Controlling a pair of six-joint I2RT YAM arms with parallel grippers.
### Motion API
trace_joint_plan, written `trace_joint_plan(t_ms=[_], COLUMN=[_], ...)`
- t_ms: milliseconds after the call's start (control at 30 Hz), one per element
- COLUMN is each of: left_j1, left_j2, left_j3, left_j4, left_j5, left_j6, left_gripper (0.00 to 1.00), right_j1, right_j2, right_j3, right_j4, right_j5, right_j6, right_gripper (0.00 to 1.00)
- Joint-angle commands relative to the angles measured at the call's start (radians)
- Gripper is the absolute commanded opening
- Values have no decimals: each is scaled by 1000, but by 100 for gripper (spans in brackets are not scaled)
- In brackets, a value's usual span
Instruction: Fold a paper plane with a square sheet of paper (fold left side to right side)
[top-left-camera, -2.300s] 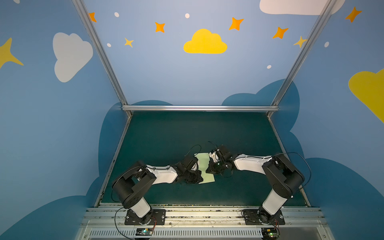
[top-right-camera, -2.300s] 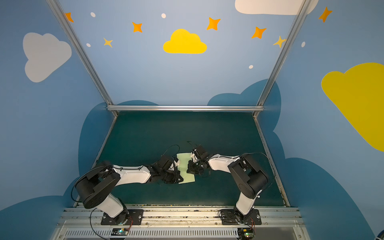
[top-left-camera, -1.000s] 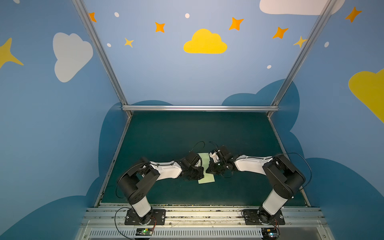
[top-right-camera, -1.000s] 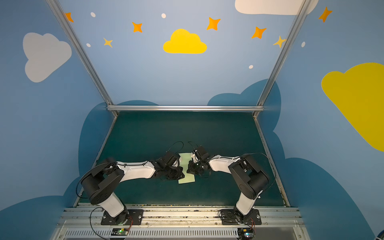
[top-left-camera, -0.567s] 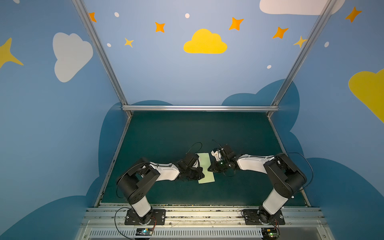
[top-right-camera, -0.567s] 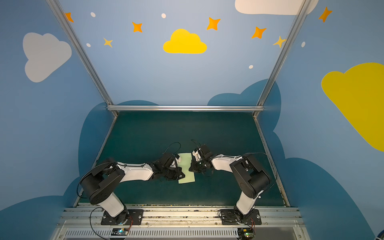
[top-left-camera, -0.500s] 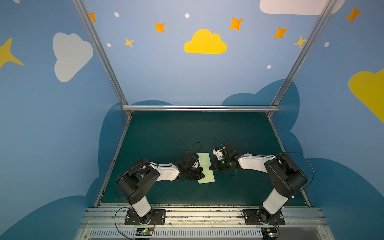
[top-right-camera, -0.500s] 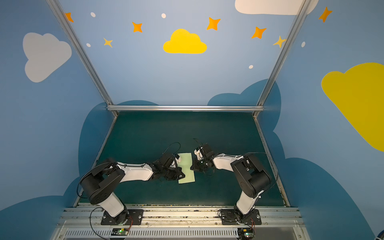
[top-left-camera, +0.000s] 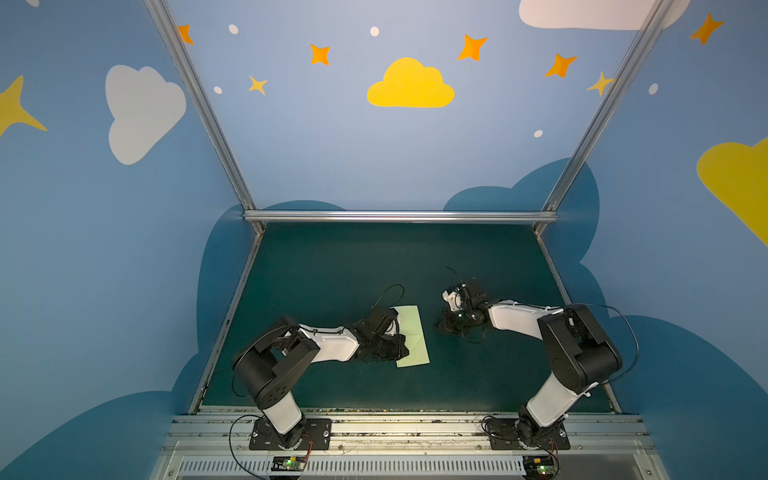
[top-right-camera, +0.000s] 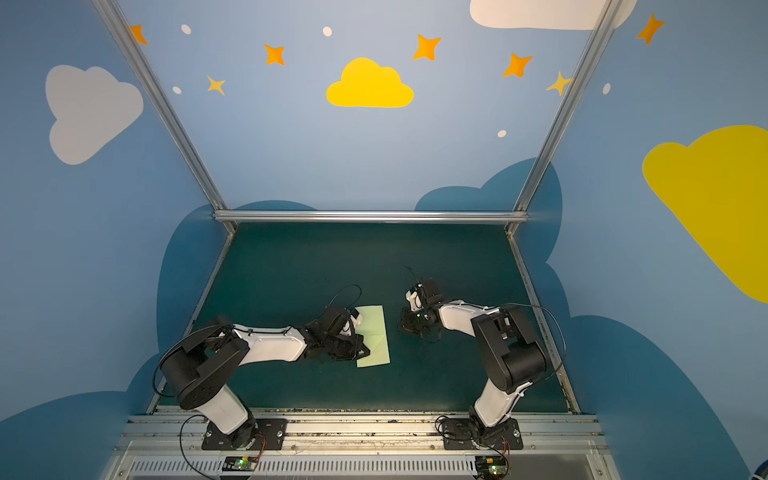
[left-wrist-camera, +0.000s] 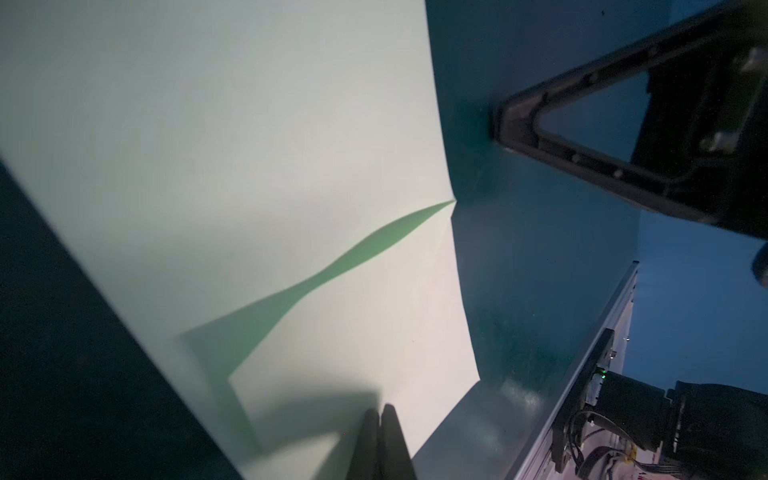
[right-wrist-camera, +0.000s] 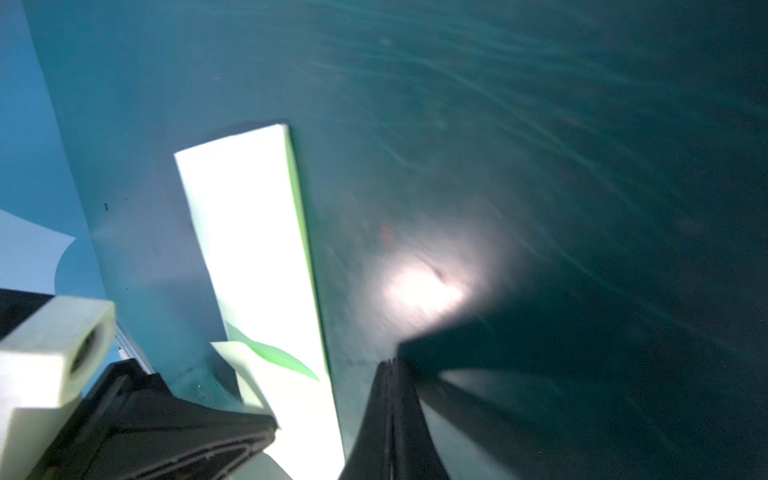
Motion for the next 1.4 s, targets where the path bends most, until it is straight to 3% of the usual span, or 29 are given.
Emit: trace_joint_plan(t_ms=[0, 200, 533, 967, 1367], left_j1=[-1, 27, 75, 115, 119], left_j2=[-36, -48, 12, 85, 118], left_j3=[62, 164, 184, 140, 114], left_j4=[-164, -239, -271, -224, -196], left_j5=[-19, -13, -22, -27, -19], left_j6=[40, 75, 120, 129, 136], left_gripper=[9, 19, 17, 14, 11], right_j1=[-2, 32, 106, 187, 216], right_j2=[-48, -171, -285, -192, -40], right_j3=[-72, -172, -223, -271, -244], right_j4=[-79, -10, -1, 139, 358], right_j5=[18, -38, -39, -62, -50], right_j6=[34, 137, 213, 287, 344], right_gripper=[0, 1, 22, 40, 47])
